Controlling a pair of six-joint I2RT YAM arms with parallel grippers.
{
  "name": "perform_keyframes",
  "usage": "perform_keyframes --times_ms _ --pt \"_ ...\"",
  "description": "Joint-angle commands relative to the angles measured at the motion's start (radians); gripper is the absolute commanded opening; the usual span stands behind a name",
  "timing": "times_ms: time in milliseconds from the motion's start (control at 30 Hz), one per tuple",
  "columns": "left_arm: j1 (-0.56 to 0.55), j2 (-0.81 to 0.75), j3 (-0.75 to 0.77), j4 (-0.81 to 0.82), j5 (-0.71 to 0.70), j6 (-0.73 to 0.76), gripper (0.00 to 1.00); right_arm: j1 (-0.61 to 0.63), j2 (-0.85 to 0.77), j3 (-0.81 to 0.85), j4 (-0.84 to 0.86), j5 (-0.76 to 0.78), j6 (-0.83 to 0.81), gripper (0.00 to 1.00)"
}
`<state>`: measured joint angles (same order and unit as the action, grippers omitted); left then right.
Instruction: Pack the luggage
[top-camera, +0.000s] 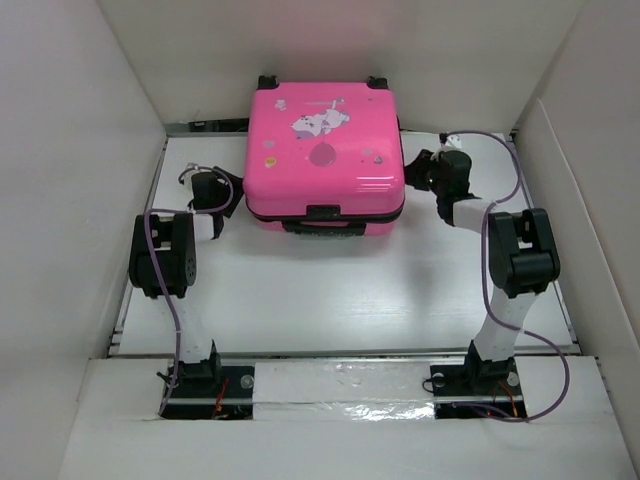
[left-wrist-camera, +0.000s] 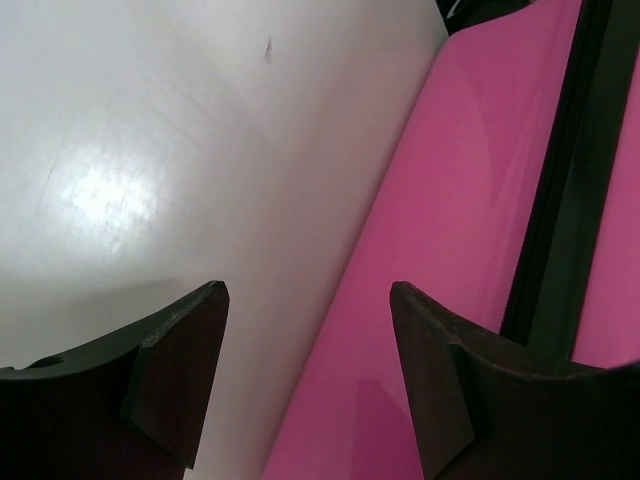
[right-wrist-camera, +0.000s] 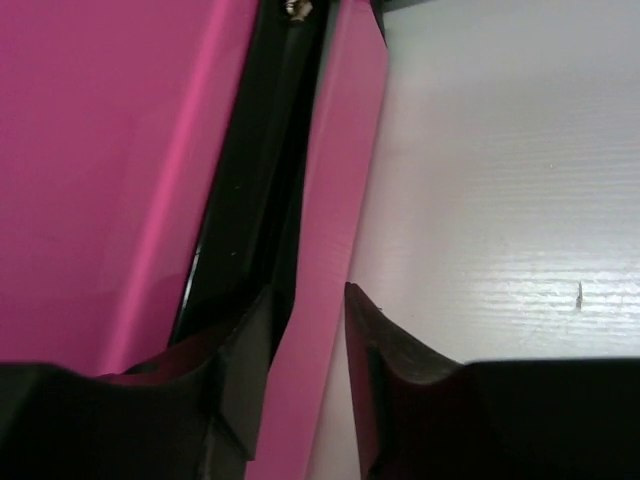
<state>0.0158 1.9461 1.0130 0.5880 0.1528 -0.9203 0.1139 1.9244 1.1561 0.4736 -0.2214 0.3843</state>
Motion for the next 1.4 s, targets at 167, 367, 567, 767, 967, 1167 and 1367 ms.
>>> perform_keyframes --times_ms 167,367,567,767,967,1167,1367 --pt "-0.299 -0.278 -0.338 0.243 -0.027 0.026 0.62 -0.039 -0.201 -0.317 0.207 -0.105 0.021 0.36" --pt "-0.582 -0.452 -0.499 0.253 -0.159 0.025 0.62 -0.190 -0.363 -0.432 0.178 -0.131 -0.007 0.43" --pt "-0.787 -0.608 -0.612 0.199 -0.301 -0.014 0.62 -0.296 -0.369 -0.345 0.060 -0.151 -0.064 0.67" --pt "-0.953 -0.739 -0.646 0.092 -0.426 -0.026 0.62 -0.206 -0.151 0.022 -0.238 -0.314 -0.235 0.68" --pt "-1.034 -0.736 -0.663 0.131 -0.450 -0.029 0.62 -0.083 -0.015 0.201 -0.244 -0.346 -0.191 0.68" --pt "-1.034 -0.610 -0.590 0.207 -0.355 -0.009 0.63 -0.072 -0.002 0.315 -0.317 -0.362 -0.194 0.82" --pt "-1.045 -0.864 -0.720 0.015 -0.513 0.018 0.63 -0.115 -0.241 0.040 -0.187 -0.188 -0.190 0.88"
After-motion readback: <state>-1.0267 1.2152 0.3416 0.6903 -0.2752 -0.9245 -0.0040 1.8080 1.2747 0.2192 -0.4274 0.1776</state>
